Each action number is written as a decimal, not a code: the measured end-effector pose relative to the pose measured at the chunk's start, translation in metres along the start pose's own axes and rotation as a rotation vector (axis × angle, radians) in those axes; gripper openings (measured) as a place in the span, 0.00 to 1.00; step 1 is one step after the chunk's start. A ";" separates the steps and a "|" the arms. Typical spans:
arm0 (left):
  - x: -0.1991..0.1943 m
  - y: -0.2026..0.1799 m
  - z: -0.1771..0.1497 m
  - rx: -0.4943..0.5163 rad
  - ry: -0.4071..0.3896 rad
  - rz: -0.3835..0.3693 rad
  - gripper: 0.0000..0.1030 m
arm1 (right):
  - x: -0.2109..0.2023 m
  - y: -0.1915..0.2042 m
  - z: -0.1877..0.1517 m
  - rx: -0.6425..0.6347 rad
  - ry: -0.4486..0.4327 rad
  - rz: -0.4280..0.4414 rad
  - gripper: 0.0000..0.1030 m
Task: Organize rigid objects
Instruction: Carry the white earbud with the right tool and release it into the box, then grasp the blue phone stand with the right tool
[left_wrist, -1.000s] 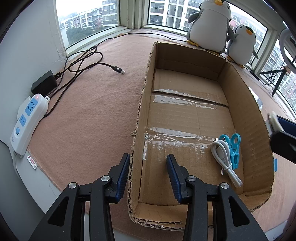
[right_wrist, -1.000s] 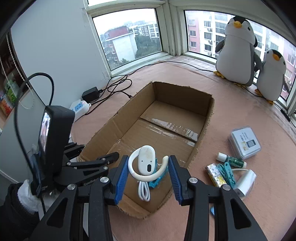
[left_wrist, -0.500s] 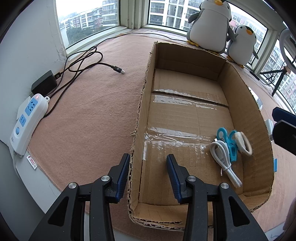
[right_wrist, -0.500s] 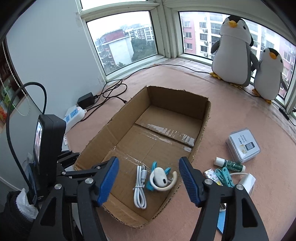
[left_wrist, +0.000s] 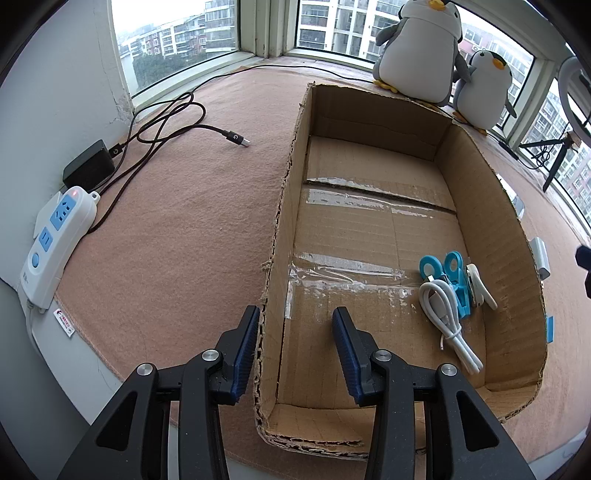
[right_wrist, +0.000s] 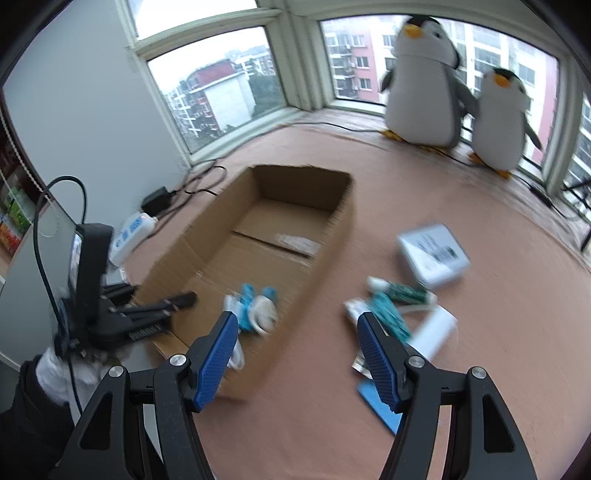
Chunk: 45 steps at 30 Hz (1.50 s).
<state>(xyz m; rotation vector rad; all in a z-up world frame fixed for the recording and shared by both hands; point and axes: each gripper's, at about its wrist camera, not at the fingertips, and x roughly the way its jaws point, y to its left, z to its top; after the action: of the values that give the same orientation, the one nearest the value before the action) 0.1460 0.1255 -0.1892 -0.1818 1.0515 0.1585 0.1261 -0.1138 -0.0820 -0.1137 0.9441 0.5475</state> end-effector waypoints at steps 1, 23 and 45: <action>0.000 0.000 0.000 0.001 0.000 0.000 0.42 | 0.000 -0.005 -0.003 0.004 0.007 -0.007 0.61; 0.000 0.001 -0.001 0.003 0.001 0.002 0.42 | 0.038 -0.045 -0.043 -0.232 0.252 -0.084 0.61; 0.000 0.003 -0.001 0.001 0.002 0.000 0.42 | 0.068 -0.041 -0.027 -0.360 0.422 -0.048 0.53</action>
<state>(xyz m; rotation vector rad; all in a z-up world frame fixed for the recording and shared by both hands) 0.1443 0.1278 -0.1897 -0.1811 1.0538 0.1573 0.1578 -0.1310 -0.1582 -0.5926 1.2395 0.6595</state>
